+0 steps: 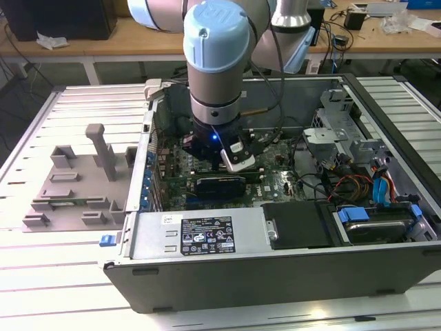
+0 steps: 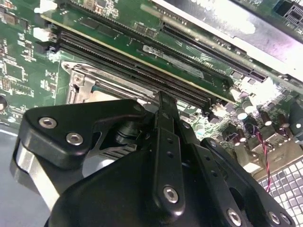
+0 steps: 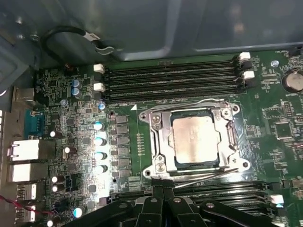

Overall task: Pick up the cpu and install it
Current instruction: 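Install the second cpu locking lever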

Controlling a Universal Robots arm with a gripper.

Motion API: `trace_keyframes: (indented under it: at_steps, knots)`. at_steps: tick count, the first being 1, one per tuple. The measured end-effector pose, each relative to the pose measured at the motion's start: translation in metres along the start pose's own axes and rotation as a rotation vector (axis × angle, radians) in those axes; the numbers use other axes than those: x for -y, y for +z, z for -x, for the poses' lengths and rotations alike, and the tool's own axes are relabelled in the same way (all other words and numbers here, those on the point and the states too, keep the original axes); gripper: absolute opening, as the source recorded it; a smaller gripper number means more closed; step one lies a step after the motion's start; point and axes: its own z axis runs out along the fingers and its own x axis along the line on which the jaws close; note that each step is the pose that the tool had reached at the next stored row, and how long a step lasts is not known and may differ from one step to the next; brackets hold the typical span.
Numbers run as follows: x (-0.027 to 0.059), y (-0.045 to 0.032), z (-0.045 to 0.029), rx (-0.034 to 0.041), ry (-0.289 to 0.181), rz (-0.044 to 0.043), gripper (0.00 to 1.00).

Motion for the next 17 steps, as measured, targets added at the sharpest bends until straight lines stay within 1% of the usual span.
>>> trace_keyframes:
  at_steps: [2, 3, 4, 7, 10, 12, 13, 15, 16, 17]
  knots:
    - [0.0005, 0.0010, -0.0009, -0.0009, 0.000, 0.0123, 0.11]
    - [0.0013, 0.0019, -0.0021, -0.0019, 0.000, 0.0247, 0.11]
    - [0.0030, 0.0033, -0.0036, -0.0025, 0.000, 0.0313, 0.11]
    - [0.0055, 0.0077, -0.0065, -0.0029, 0.000, 0.0346, 0.11]
    - [0.0063, 0.0102, -0.0080, -0.0037, 0.001, 0.0413, 0.11]
    - [0.0068, 0.0117, -0.0090, -0.0043, 0.001, 0.0496, 0.11]
    - [0.0069, 0.0130, -0.0103, -0.0052, 0.001, 0.0670, 0.11]
    - [0.0071, 0.0134, -0.0114, -0.0068, 0.001, 0.0834, 0.11]
    - [0.0072, 0.0136, -0.0115, -0.0069, 0.001, 0.0870, 0.11]
    - [0.0072, 0.0136, -0.0116, -0.0069, 0.002, 0.0869, 0.11]
